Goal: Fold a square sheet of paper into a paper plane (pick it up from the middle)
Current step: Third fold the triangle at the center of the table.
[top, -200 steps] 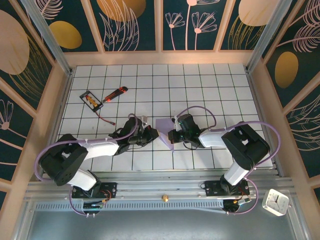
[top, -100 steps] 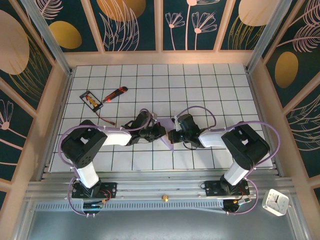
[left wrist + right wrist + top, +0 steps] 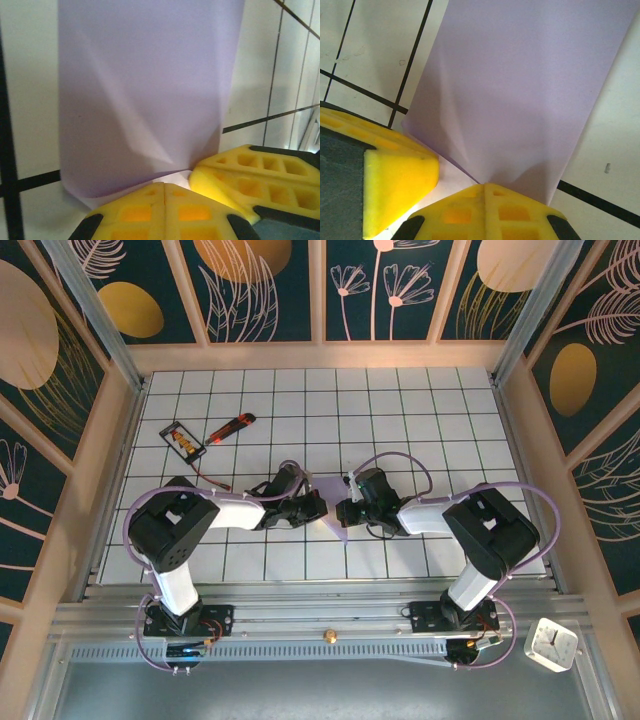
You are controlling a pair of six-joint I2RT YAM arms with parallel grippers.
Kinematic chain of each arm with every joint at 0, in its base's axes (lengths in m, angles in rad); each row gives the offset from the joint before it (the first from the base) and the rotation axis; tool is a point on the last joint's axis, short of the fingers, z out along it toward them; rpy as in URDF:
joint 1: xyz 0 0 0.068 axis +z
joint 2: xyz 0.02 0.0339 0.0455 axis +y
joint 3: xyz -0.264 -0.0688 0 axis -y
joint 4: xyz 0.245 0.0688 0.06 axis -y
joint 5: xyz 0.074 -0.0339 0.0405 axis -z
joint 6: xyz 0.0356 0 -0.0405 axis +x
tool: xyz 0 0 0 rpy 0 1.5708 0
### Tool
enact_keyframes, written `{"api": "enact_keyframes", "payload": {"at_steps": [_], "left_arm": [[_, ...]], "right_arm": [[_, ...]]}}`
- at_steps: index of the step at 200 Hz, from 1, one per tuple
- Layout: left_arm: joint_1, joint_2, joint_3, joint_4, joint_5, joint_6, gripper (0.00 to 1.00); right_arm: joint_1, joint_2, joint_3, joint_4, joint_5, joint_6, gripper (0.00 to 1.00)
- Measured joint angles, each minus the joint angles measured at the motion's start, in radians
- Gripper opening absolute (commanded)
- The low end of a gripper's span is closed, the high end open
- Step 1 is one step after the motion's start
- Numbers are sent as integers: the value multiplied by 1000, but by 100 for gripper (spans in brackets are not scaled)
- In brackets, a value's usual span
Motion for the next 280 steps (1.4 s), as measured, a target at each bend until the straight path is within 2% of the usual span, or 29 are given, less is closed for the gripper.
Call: {"api": "enact_keyframes", "payload": {"at_steps": [73, 136, 168, 199, 222, 255, 280], "left_arm": [[0, 6, -13, 14, -14, 28, 0], [0, 3, -45, 72, -15, 44, 0], [0, 3, -46, 76, -15, 54, 0], [0, 3, -46, 76, -15, 56, 0], [0, 3, -46, 76, -14, 60, 0], [0, 3, -45, 74, -14, 63, 0], [0, 3, -44, 73, -14, 66, 0]], "right_arm": [[0, 6, 14, -14, -4, 0, 0], [1, -43, 43, -160, 4, -27, 19], [-1, -135, 43, -288, 41, -37, 23], [0, -262, 31, -341, 27, -36, 22], [25, -312, 11, -334, -21, -18, 16], [107, -272, 5, -292, -89, 5, 7], [125, -190, 13, -260, -107, 7, 3]]}}
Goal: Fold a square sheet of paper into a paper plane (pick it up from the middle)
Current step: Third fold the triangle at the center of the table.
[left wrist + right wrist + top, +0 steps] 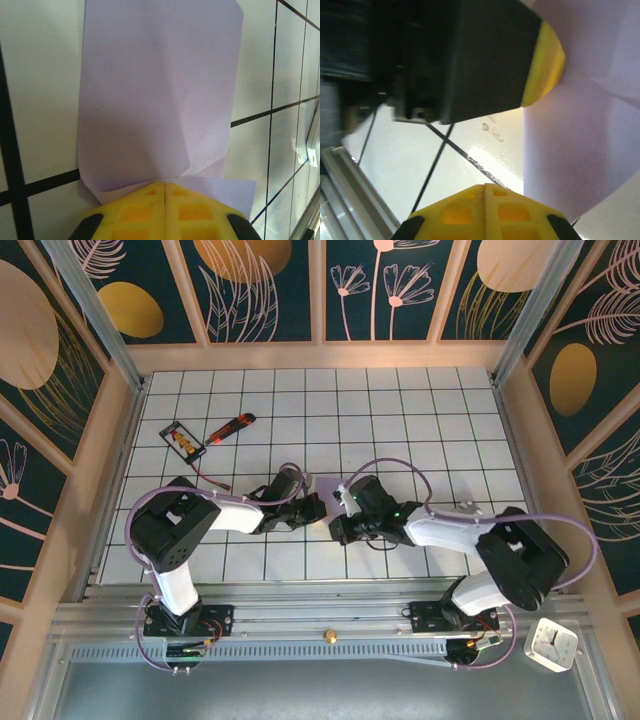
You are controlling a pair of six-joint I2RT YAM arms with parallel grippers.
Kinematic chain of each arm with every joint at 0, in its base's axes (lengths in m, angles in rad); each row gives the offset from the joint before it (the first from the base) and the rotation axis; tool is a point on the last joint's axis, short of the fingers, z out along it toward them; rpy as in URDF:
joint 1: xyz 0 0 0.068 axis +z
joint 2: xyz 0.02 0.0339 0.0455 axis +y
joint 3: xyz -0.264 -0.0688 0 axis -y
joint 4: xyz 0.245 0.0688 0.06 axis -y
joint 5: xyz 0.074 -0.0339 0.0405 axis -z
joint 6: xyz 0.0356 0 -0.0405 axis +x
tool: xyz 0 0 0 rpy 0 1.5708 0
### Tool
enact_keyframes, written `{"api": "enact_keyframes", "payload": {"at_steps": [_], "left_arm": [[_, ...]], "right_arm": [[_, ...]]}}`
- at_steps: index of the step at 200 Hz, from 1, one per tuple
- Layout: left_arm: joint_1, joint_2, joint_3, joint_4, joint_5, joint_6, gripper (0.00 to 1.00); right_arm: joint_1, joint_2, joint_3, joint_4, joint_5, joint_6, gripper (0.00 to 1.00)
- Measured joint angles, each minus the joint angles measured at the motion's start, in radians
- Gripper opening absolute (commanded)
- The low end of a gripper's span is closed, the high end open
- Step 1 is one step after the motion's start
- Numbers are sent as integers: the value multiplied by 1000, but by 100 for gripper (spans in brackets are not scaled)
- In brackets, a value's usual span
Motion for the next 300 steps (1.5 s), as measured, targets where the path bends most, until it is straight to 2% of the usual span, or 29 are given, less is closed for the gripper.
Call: {"api": "enact_keyframes", "payload": {"at_steps": [35, 159, 258, 300], "left_arm": [[0, 0, 5, -11, 1, 8, 0], [0, 1, 34, -68, -1, 56, 0], [-1, 1, 50, -103, -5, 90, 0], [-1, 2, 51, -103, -7, 94, 0]], "right_arm": [[-4, 84, 18, 9, 4, -7, 1], [-26, 124, 10, 44, 7, -34, 0], [-12, 42, -70, 38, 16, 2, 0], [-8, -40, -86, -97, 18, 23, 0]]}}
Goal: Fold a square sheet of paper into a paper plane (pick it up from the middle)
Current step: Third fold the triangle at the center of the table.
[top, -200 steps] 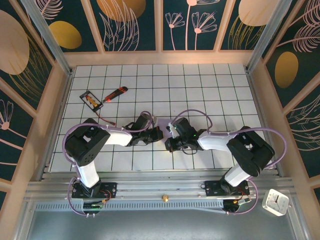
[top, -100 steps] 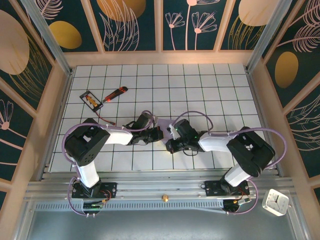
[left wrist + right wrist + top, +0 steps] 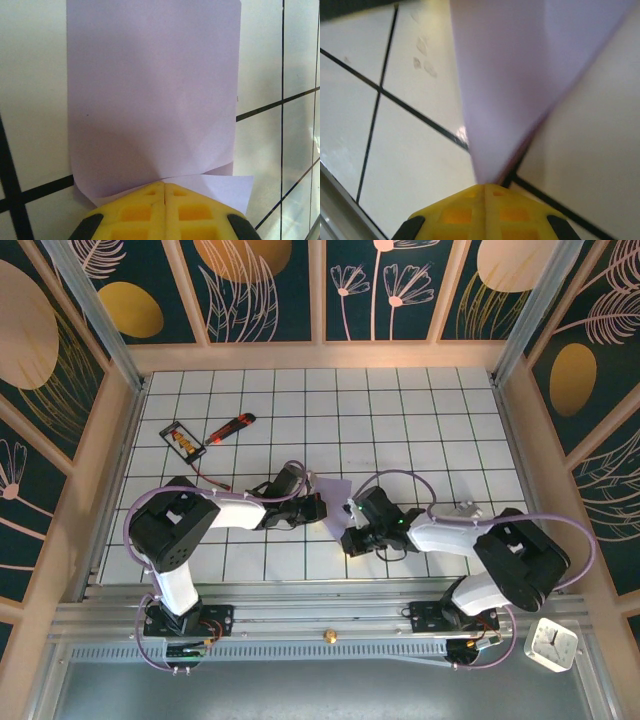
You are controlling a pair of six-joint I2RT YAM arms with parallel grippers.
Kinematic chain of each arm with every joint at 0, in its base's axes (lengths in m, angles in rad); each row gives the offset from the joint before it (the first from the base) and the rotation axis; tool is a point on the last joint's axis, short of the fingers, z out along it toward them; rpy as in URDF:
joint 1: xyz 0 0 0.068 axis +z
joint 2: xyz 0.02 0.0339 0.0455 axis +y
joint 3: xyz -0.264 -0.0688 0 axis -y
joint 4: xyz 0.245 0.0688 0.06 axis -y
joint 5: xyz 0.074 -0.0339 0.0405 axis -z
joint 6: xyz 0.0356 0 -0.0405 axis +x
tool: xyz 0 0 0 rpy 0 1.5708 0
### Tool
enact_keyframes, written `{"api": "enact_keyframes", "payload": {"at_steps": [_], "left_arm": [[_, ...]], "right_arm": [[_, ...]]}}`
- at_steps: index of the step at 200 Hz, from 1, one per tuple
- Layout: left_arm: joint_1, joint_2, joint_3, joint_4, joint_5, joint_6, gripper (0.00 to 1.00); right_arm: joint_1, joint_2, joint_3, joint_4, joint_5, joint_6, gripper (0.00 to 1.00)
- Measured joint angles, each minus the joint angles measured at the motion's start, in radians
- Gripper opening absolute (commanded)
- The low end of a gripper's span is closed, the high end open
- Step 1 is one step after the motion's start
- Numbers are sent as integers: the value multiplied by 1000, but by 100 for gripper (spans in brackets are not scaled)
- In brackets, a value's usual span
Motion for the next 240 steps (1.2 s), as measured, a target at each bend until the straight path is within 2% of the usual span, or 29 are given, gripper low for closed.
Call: {"api": "enact_keyframes", "payload": {"at_steps": [59, 99, 140, 190, 240], "left_arm": [[0, 3, 3, -3, -1, 0, 0], [0, 4, 5, -3, -1, 0, 0], [1, 6, 8, -5, -1, 0, 0], [1, 10, 22, -25, -2, 12, 0], [1, 11, 23, -26, -1, 19, 0]], "right_arm": [[-27, -11, 81, -21, -77, 26, 0], [-27, 109, 156, 37, -113, 24, 0], [-52, 210, 162, 48, -119, 21, 0], [-64, 172, 86, 113, -137, 22, 0], [-61, 97, 15, 103, -135, 45, 0]]}}
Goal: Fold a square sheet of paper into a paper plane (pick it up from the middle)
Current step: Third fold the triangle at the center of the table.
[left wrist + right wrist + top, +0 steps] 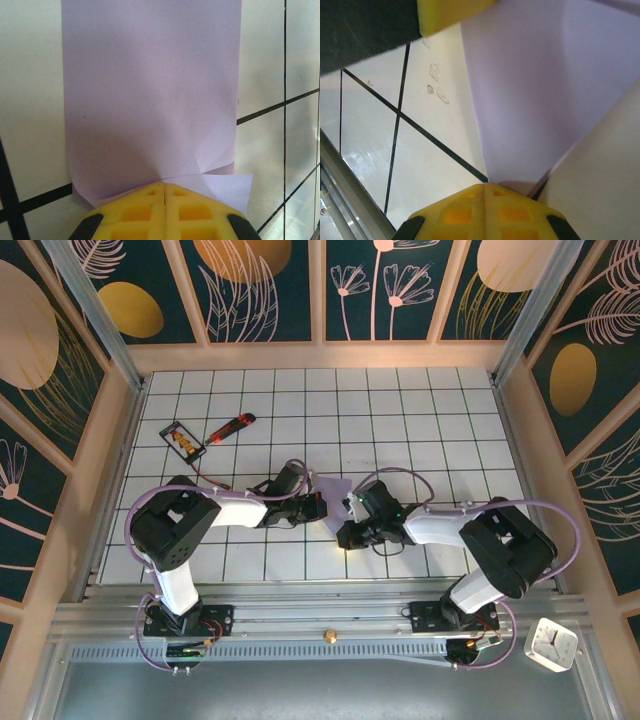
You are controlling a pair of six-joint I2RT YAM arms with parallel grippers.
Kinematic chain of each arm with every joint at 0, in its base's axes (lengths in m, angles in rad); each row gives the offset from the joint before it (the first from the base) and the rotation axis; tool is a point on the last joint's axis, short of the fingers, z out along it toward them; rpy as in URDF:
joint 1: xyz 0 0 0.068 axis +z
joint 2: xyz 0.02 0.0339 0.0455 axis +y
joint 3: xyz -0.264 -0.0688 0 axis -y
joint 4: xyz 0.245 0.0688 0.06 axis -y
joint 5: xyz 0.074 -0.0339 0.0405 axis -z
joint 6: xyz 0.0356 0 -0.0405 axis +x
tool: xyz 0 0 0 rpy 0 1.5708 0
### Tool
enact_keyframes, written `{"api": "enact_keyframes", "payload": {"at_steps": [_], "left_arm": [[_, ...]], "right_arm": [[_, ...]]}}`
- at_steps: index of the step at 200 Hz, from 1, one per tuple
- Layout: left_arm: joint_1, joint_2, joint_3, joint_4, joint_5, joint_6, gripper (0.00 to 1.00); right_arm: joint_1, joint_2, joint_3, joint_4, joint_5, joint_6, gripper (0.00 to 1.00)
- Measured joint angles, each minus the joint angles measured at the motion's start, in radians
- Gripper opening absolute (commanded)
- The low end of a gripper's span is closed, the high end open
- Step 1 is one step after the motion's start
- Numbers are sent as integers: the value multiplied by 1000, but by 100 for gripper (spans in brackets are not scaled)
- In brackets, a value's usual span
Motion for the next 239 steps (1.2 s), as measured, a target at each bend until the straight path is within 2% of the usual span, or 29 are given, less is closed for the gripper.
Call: {"api": "enact_keyframes", "payload": {"at_steps": [33, 59, 100, 167, 239], "left_arm": [[0, 0, 0, 0, 0, 0, 0], [0, 1, 1, 0, 0, 1, 0], [0, 2, 2, 0, 0, 3, 0], [0, 5, 5, 0, 0, 3, 0], [0, 7, 15, -10, -2, 3, 0]], "right_arm": [[10, -30, -16, -27, 10, 12, 0], [1, -81, -21, -121, 8, 12, 0], [-26, -138, 25, -171, -34, 26, 0], [-26, 13, 108, -82, -81, 37, 0], [-74, 72, 61, -29, -92, 28, 0]]}}
